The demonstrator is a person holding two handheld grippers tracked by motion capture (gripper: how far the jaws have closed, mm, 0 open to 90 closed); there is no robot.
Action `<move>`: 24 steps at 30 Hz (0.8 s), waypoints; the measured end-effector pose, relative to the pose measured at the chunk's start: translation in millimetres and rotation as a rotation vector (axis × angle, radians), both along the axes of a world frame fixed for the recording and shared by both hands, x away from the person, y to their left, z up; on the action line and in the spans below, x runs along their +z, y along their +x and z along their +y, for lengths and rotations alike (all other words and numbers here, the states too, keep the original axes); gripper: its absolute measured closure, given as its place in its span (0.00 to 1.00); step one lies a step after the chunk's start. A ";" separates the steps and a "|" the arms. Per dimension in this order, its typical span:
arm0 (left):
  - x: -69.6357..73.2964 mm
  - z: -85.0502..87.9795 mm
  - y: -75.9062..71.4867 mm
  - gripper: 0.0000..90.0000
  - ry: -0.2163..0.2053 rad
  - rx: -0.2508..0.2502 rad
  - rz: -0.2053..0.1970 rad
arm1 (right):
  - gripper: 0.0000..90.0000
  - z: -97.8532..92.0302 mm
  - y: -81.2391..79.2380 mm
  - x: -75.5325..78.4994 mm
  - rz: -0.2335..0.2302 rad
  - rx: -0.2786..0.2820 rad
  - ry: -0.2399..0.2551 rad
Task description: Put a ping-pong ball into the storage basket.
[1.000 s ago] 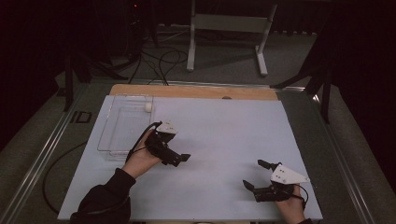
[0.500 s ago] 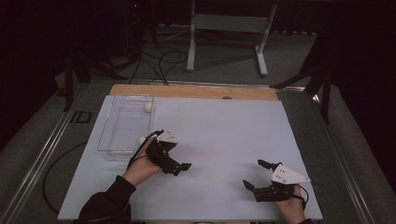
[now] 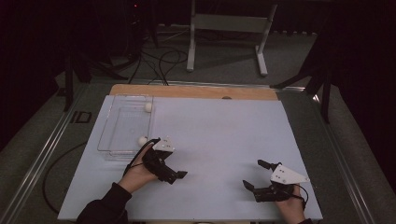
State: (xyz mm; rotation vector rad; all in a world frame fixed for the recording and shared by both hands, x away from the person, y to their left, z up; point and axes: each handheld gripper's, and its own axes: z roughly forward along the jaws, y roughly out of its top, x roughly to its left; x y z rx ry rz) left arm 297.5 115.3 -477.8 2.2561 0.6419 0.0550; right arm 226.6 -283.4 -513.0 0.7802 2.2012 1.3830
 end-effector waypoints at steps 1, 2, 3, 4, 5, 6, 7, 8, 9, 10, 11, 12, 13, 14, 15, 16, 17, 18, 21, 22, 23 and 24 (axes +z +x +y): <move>-1.1 1.3 -0.6 0.00 0.001 -0.003 0.004 | 0.09 -0.1 0.0 0.0 0.000 -0.001 0.000; -2.0 2.8 -1.5 0.00 -0.001 -0.009 0.004 | 0.09 -0.2 0.0 -0.1 -0.001 -0.001 -0.001; -2.8 4.0 -2.9 0.00 -0.005 -0.014 0.002 | 0.09 -0.2 0.1 -0.1 0.000 0.000 -0.001; -3.7 5.0 -4.1 0.00 -0.005 -0.013 -0.001 | 0.09 -0.1 0.1 -0.1 0.000 0.000 -0.001; -4.6 6.2 -5.6 0.00 -0.008 -0.017 -0.004 | 0.09 0.0 0.0 -0.1 0.000 -0.001 -0.001; -5.7 7.3 -6.8 0.00 -0.008 -0.017 -0.004 | 0.09 0.1 0.1 -0.2 0.001 0.000 -0.002; -6.8 8.5 -8.1 0.00 -0.005 -0.015 -0.010 | 0.09 0.2 0.2 -0.2 0.001 0.001 -0.002; -8.1 9.5 -9.5 0.00 -0.001 -0.015 -0.012 | 0.09 0.3 0.2 -0.3 0.000 0.000 -0.006; -9.3 10.5 -11.0 0.00 0.005 -0.016 -0.011 | 0.09 0.3 0.2 -0.3 0.001 0.000 -0.006; -10.2 11.8 -12.2 0.00 0.007 -0.023 -0.015 | 0.09 0.3 0.2 -0.3 0.000 0.000 -0.005; -11.3 12.9 -13.5 0.00 0.009 -0.024 -0.011 | 0.09 0.3 0.2 -0.2 0.000 -0.001 -0.005; -12.3 14.0 -14.6 0.00 0.015 -0.025 -0.012 | 0.09 0.3 0.2 -0.2 -0.001 -0.001 -0.006; -12.3 14.0 -14.6 0.00 0.015 -0.025 -0.012 | 0.09 0.3 0.2 -0.2 -0.001 -0.001 -0.006; -14.5 15.5 -16.3 0.00 0.021 -0.026 -0.016 | 0.09 0.3 0.2 -0.2 0.000 -0.001 -0.006; -15.5 16.5 -17.3 0.00 0.027 -0.027 -0.023 | 0.09 0.3 0.4 -0.4 0.000 0.001 -0.007; -16.7 17.9 -18.6 0.00 0.023 -0.029 -0.027 | 0.09 0.4 0.4 -0.4 0.001 0.001 -0.009; -17.7 18.4 -19.4 0.00 0.020 -0.028 -0.023 | 0.09 0.5 0.4 -0.4 0.001 0.001 -0.008; -19.1 19.3 -20.3 0.00 0.020 -0.027 -0.025 | 0.09 0.5 0.4 -0.4 0.002 0.001 -0.007; -22.7 22.9 -23.2 0.00 0.019 -0.023 -0.027 | 0.09 0.2 0.4 -0.4 0.004 0.000 -0.005; -23.9 24.6 -24.3 0.00 0.023 -0.026 -0.027 | 0.09 0.2 0.4 -0.5 0.005 0.001 -0.005; -24.6 25.6 -25.2 0.00 0.022 -0.027 -0.024 | 0.09 0.2 0.4 -0.6 0.006 0.000 -0.005; -25.5 26.8 -26.4 0.00 0.023 -0.026 -0.028 | 0.09 0.2 0.5 -0.7 0.006 0.001 -0.005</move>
